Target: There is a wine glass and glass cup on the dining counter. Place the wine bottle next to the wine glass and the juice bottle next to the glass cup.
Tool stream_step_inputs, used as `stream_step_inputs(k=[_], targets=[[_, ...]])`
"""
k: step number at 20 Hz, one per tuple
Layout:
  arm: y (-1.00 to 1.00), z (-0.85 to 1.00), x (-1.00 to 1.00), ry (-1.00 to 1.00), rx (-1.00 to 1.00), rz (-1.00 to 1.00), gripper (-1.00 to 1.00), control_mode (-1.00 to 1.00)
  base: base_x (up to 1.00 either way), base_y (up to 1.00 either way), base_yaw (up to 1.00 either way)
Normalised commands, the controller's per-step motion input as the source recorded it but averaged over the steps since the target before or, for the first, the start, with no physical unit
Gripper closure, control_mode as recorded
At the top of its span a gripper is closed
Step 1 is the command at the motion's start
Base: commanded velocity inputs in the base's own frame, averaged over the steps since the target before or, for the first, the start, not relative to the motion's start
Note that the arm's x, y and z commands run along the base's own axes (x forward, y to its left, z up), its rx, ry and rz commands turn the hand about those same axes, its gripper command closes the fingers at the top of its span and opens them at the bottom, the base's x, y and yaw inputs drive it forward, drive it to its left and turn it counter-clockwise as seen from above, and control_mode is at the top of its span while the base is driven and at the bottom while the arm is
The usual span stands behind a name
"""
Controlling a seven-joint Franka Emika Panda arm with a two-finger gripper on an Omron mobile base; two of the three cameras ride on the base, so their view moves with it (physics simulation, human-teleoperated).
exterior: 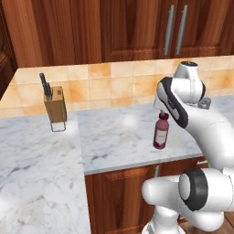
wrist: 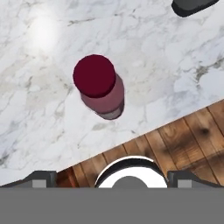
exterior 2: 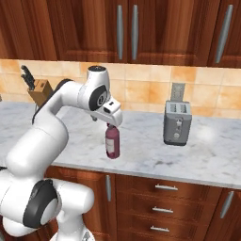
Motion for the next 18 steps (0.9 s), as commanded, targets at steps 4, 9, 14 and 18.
stream_step_inputs(k=[4,9,14,18], targets=[[0.02,-0.13,0.26,0.00,0.00,0.00,-1.00,-1.00,0.00,0.00,0.00],[-0.03,-0.20,0.22,0.00,0.00,0.00,-1.00,-1.00,0.00,0.00,0.00],[-0.04,-0.23,0.23,-0.01,-0.02,0.04,-1.00,-1.00,0.00,0.00,0.00],[-0.05,-0.14,0.21,-0.07,-0.01,0.06,-1.00,-1.00,0.00,0.00,0.00]])
